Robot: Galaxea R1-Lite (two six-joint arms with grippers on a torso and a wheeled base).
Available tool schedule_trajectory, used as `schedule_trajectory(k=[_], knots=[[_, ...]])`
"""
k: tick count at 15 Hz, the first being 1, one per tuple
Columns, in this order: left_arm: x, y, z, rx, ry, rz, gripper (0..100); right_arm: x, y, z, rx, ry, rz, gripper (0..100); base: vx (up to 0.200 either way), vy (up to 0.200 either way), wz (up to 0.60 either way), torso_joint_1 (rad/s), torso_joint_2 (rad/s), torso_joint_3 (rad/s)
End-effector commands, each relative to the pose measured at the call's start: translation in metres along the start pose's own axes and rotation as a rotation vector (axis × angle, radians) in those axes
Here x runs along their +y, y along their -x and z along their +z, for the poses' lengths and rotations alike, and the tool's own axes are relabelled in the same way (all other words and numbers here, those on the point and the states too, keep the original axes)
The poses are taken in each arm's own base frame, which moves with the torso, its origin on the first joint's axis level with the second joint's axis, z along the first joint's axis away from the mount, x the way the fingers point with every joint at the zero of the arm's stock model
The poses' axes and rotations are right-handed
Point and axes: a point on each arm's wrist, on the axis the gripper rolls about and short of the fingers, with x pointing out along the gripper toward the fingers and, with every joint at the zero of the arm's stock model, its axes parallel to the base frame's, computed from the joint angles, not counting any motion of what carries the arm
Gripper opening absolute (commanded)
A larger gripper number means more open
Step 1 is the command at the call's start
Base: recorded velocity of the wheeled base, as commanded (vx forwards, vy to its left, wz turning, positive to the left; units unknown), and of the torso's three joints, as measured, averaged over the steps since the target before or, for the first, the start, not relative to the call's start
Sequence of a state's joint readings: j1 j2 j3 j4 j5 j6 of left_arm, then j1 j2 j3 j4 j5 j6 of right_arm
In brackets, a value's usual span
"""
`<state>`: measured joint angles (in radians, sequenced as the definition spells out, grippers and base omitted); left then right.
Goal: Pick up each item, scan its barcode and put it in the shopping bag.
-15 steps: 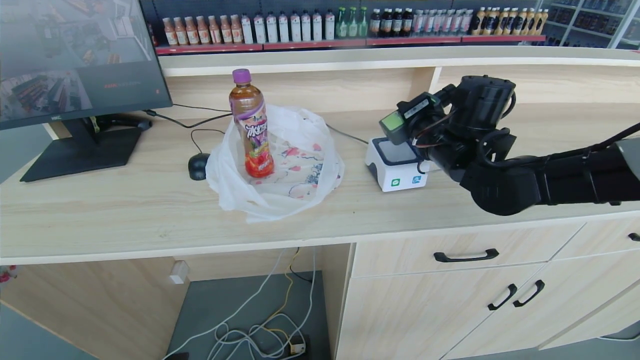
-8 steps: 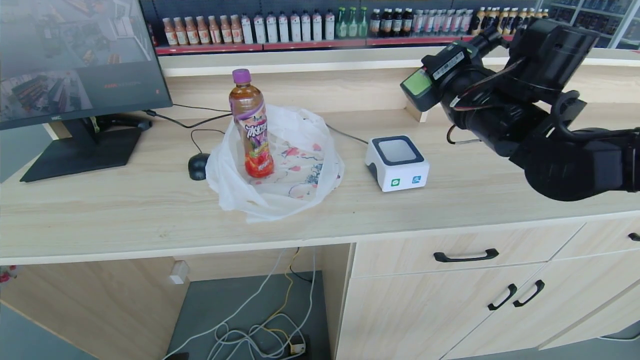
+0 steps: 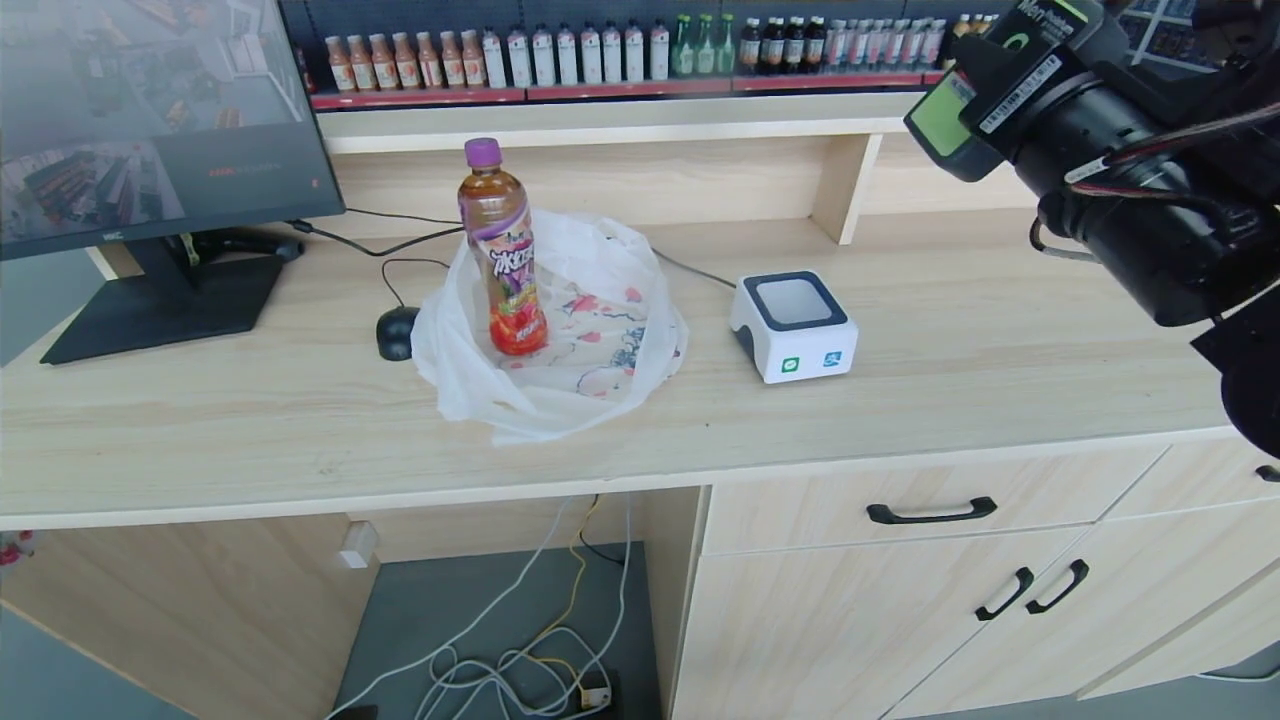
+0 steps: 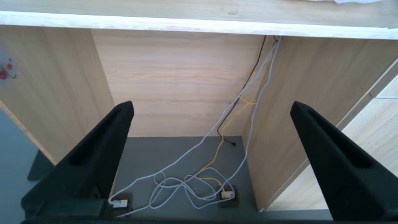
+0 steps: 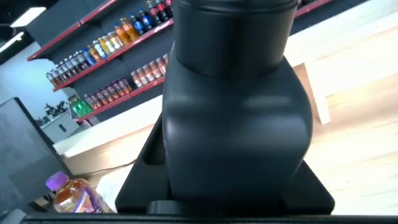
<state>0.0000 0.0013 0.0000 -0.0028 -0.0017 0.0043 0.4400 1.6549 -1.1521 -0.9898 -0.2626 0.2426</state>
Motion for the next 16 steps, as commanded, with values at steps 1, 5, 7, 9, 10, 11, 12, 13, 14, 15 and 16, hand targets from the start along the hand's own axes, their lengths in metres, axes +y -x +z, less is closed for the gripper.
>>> schedule_trajectory(k=[1,5,7,9,10,11,12,13,14,15,16], knots=[[0.000,0.000,0.000,0.000,0.000,0.000,100,-0.003,0.011,0.001,-0.008,0.073,0.064,0,0.000,0.000,0.00,0.000,0.00,0.000],[0.000,0.000,0.000,0.000,0.000,0.000,100,-0.021,0.031,-0.030,0.033,0.258,0.144,0,0.000,0.000,0.00,0.000,0.00,0.000],[0.000,0.000,0.000,0.000,0.000,0.000,100,-0.029,0.042,-0.048,0.059,0.365,0.143,0,0.000,0.000,0.00,0.000,0.00,0.000],[0.000,0.000,0.000,0.000,0.000,0.000,100,-0.035,0.048,-0.064,0.088,0.415,0.143,0,0.000,0.000,0.00,0.000,0.00,0.000],[0.000,0.000,0.000,0.000,0.000,0.000,100,-0.037,0.052,-0.069,0.103,0.417,0.142,0,0.000,0.000,0.00,0.000,0.00,0.000],[0.000,0.000,0.000,0.000,0.001,0.000,100,-0.037,0.054,-0.069,0.095,0.416,0.141,0,0.000,0.000,0.00,0.000,0.00,0.000],[0.000,0.000,0.000,0.000,0.001,0.000,100,-0.038,0.054,-0.067,0.085,0.417,0.137,0,0.000,0.000,0.00,0.000,0.00,0.000],[0.000,0.000,0.000,0.000,0.001,0.000,100,-0.043,0.053,-0.065,0.079,0.424,0.121,0,0.000,0.000,0.00,0.000,0.00,0.000],[0.000,0.000,0.000,0.000,0.001,0.000,100,-0.045,0.052,-0.063,0.070,0.426,0.115,0,0.000,0.000,0.00,0.000,0.00,0.000],[0.000,0.000,0.000,0.000,0.001,0.000,100,-0.047,0.052,-0.062,0.066,0.430,0.108,0,0.000,0.200,0.00,-0.002,0.01,0.007],[0.000,0.000,0.000,0.000,0.003,0.000,100,-0.048,0.051,-0.061,0.063,0.431,0.106,0,0.000,0.200,0.00,0.002,0.01,-0.002]])
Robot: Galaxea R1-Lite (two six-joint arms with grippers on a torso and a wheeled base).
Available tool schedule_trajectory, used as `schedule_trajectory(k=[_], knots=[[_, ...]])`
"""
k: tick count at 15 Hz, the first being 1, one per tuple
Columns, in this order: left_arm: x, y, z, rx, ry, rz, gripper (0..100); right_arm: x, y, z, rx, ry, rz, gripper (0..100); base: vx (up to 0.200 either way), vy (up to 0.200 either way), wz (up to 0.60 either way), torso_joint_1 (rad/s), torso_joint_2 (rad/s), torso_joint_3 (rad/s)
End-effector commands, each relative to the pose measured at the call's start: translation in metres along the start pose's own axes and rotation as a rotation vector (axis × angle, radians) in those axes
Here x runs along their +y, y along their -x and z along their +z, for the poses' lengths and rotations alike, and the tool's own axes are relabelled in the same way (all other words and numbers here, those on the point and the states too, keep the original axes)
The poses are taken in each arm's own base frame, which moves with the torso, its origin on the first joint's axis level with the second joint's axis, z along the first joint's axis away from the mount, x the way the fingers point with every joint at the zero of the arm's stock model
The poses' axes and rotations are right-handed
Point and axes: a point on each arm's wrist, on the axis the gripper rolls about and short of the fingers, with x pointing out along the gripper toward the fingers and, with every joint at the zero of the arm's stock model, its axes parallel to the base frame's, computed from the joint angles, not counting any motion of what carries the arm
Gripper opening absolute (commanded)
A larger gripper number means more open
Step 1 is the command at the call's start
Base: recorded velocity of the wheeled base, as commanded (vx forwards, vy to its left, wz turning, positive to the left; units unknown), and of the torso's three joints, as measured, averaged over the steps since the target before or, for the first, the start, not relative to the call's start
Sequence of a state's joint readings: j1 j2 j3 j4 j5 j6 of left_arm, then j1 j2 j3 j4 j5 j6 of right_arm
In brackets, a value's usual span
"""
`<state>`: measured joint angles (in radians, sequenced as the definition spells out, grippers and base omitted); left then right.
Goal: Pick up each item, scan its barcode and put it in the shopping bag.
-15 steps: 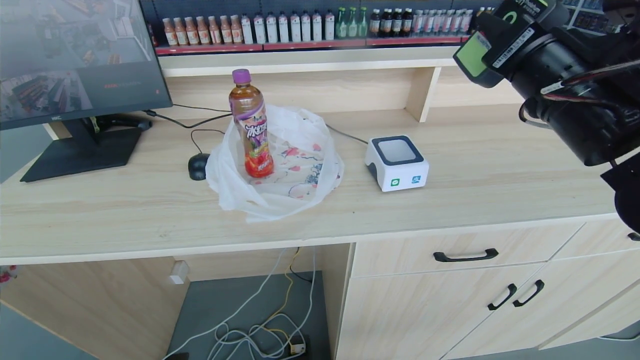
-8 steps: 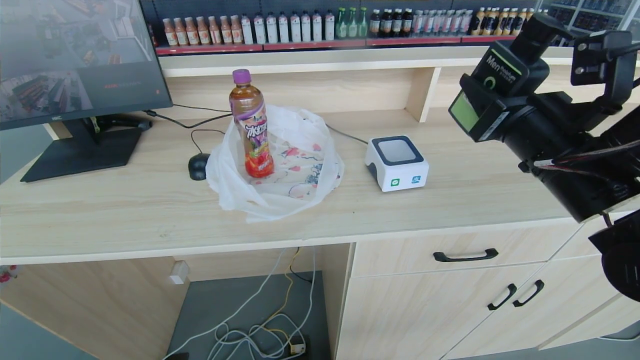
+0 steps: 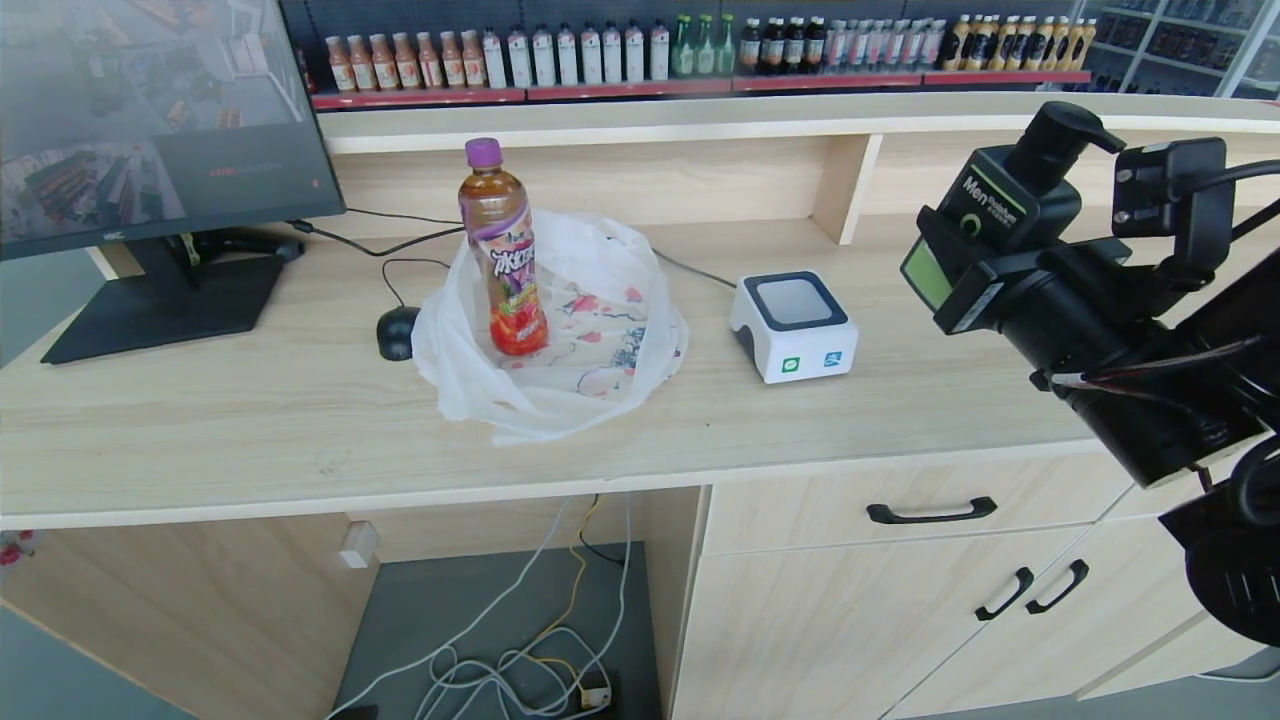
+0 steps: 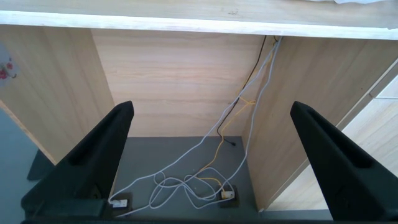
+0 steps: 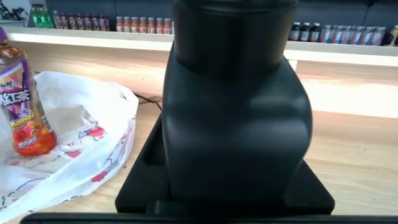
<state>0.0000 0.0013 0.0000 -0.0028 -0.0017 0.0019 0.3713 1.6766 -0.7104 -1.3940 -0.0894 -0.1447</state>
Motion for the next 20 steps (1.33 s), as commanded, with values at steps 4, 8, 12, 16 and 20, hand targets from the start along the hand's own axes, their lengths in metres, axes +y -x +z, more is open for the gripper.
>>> schedule_trajectory(k=[4,8,12,16,20], knots=[[0.000,0.000,0.000,0.000,0.000,0.000,100,-0.008,-0.003,-0.002,-0.012,0.005,-0.024,0,0.000,0.200,0.00,-0.001,0.00,0.005],[0.000,0.000,0.000,0.000,0.002,0.000,100,-0.007,-0.002,-0.002,-0.013,0.004,-0.021,0,0.000,0.200,0.00,0.002,0.00,0.001],[0.000,0.000,0.000,0.000,-0.004,0.000,100,-0.006,-0.003,-0.006,-0.007,0.003,-0.020,0,0.000,0.200,0.00,0.000,0.00,0.000],[0.000,0.000,0.000,0.000,-0.003,0.000,100,-0.002,-0.012,-0.016,-0.001,0.000,-0.009,0,0.000,0.050,0.00,-0.001,0.00,0.002],[0.000,0.000,0.000,0.000,-0.003,0.000,100,0.016,-0.032,-0.034,0.006,-0.016,0.028,0,0.000,0.000,0.00,0.000,0.00,0.000]])
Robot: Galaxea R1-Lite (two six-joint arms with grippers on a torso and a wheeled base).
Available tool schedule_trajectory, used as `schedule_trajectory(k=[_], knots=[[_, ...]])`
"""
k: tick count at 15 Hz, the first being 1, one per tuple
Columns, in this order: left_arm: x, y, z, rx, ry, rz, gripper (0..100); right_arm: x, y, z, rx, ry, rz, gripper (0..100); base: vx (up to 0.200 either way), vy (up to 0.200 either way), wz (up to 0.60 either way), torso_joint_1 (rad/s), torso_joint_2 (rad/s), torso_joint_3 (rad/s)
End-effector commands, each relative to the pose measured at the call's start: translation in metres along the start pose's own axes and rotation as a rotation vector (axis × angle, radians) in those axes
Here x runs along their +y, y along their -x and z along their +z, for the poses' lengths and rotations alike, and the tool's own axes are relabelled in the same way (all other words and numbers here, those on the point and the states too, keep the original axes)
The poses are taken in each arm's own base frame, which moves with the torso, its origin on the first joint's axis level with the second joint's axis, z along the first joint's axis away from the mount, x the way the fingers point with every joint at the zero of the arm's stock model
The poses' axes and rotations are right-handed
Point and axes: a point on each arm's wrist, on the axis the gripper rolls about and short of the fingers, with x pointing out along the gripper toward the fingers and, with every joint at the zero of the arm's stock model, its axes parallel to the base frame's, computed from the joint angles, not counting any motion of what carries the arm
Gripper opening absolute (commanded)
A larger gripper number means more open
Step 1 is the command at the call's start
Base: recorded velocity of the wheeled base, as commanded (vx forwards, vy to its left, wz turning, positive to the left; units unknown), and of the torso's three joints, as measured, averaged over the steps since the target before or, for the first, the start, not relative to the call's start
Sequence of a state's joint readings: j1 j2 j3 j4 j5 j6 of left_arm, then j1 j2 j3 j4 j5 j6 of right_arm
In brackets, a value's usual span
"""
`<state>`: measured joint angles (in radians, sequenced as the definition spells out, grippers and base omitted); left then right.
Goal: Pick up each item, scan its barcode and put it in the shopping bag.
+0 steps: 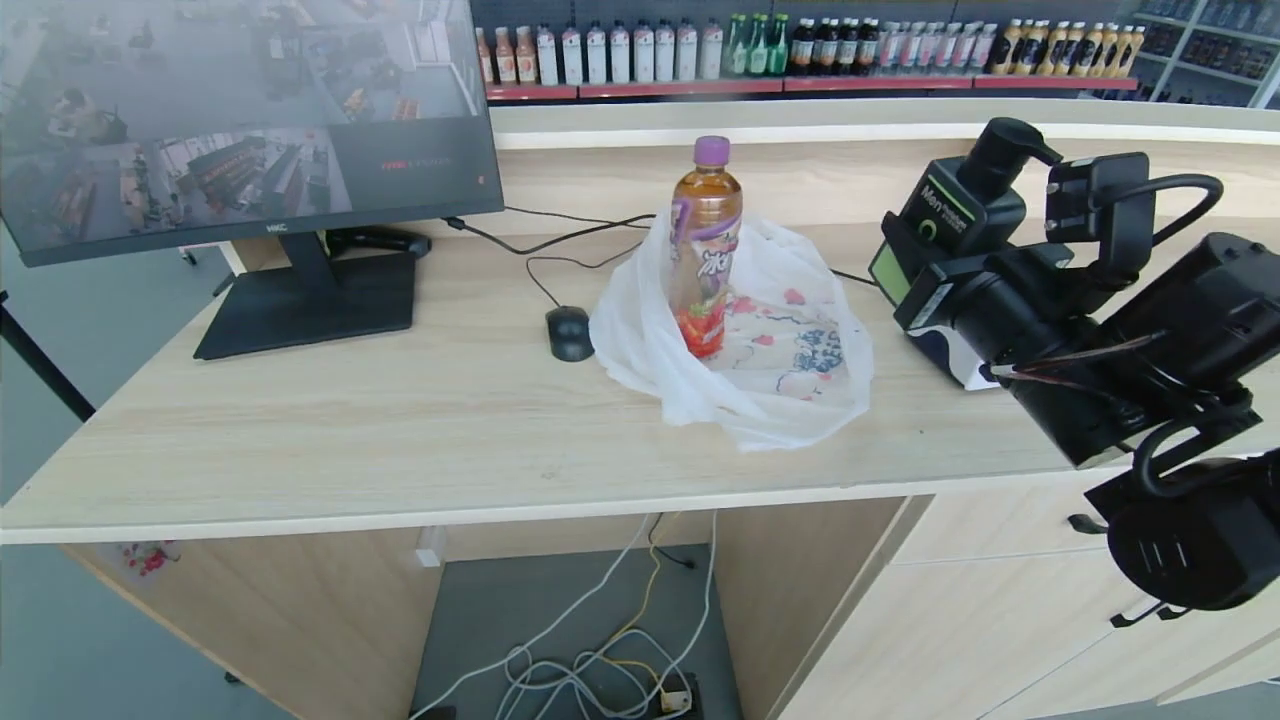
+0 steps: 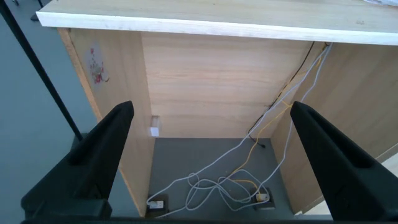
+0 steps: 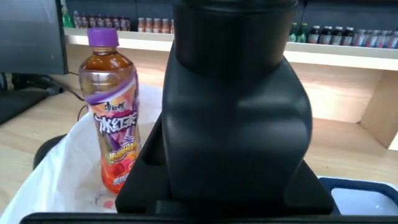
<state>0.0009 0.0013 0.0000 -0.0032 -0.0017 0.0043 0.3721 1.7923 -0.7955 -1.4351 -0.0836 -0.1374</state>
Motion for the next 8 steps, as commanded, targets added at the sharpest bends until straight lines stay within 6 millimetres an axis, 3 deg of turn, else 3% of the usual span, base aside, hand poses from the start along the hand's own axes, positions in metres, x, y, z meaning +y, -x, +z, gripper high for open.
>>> schedule_trajectory(k=[1,4,8], knots=[[0.000,0.000,0.000,0.000,0.000,-0.001,100,0.018,-0.014,-0.019,0.019,-0.015,0.039,0,0.000,0.000,0.00,0.000,0.00,0.000],[0.000,0.000,0.000,0.000,0.000,-0.001,100,0.033,-0.035,-0.044,0.024,-0.022,0.061,0,0.000,0.000,0.00,0.000,0.00,0.000],[0.000,0.000,0.000,0.000,0.000,-0.001,100,0.055,-0.049,-0.071,0.047,-0.033,0.092,0,0.000,0.000,0.00,0.000,0.00,0.000]])
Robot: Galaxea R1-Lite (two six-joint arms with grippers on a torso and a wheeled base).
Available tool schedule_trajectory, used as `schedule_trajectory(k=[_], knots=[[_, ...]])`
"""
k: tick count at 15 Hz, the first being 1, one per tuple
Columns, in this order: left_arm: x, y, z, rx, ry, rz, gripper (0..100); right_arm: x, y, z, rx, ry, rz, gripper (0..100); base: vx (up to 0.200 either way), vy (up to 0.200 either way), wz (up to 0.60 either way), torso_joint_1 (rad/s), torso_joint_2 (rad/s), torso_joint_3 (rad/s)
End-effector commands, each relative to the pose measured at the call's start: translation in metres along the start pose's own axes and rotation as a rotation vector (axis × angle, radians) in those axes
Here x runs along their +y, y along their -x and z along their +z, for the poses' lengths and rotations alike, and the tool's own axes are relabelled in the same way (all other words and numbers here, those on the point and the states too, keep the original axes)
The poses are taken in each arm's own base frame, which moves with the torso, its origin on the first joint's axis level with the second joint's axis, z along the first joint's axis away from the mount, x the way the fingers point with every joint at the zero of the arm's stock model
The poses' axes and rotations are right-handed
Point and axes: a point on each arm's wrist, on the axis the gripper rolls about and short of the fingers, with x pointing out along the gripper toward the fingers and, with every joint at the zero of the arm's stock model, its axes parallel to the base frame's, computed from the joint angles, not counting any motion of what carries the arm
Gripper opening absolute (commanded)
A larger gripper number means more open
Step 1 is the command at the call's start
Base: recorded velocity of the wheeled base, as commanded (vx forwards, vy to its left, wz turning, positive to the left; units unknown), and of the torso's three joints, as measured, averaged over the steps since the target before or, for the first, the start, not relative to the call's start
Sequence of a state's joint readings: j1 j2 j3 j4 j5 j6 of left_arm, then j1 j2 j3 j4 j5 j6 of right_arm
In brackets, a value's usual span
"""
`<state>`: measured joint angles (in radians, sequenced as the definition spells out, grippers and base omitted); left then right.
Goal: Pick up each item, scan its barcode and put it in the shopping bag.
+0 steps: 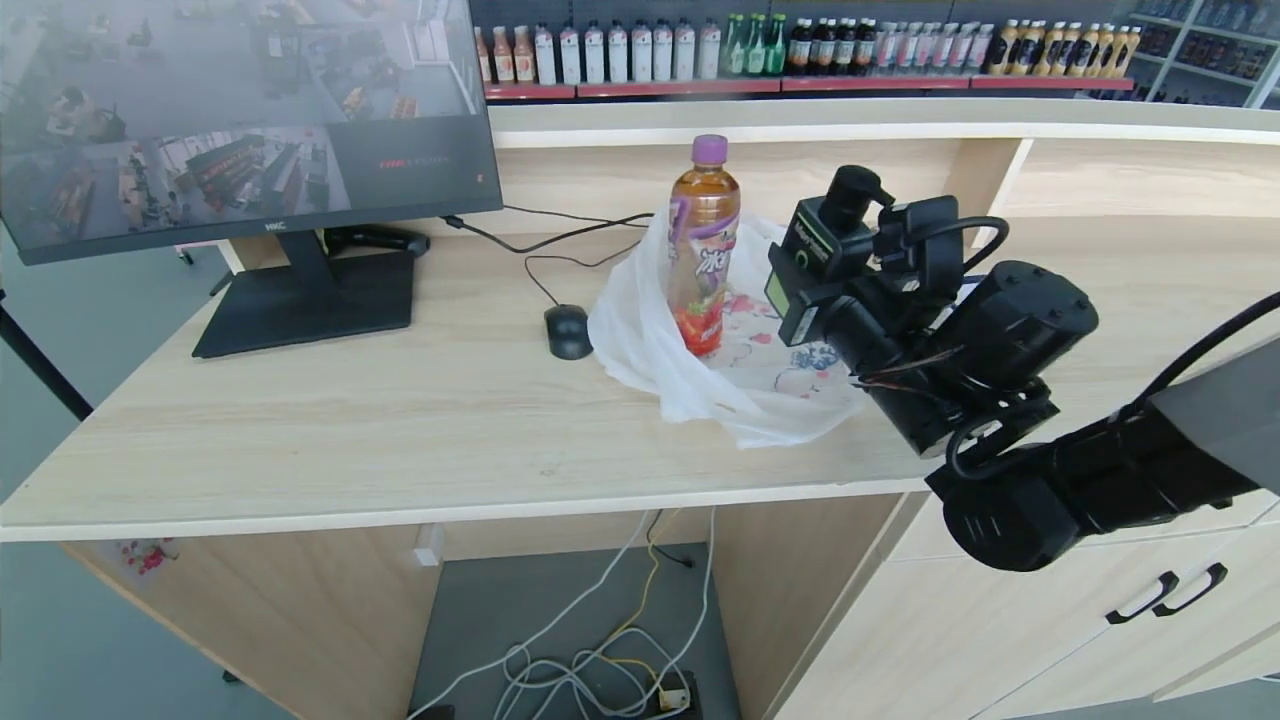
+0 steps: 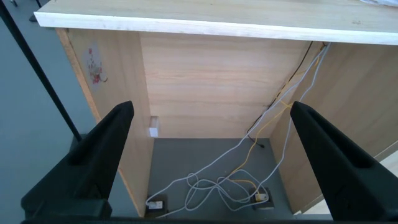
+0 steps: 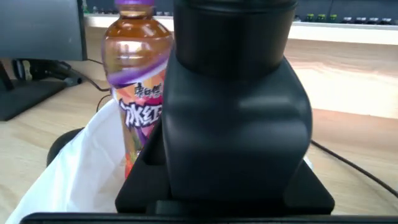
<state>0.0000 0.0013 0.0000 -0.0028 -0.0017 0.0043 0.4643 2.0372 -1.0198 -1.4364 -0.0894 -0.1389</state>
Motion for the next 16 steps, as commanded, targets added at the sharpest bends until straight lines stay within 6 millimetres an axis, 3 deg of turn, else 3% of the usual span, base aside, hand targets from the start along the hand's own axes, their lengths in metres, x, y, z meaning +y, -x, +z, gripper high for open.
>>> schedule_trajectory(k=[1,12,16], knots=[[0.000,0.000,0.000,0.000,0.000,0.000,100,0.009,-0.008,-0.029,0.043,0.000,0.014,0,0.000,0.000,0.00,0.000,0.00,0.000],[0.000,0.000,0.000,0.000,0.000,0.000,100,0.010,-0.014,-0.052,0.073,0.009,0.006,0,0.000,0.000,0.00,0.000,0.00,0.000],[0.000,0.000,0.000,0.000,0.000,0.000,100,0.007,-0.003,-0.062,0.132,0.017,0.007,0,0.000,0.000,0.00,0.000,0.00,0.000]])
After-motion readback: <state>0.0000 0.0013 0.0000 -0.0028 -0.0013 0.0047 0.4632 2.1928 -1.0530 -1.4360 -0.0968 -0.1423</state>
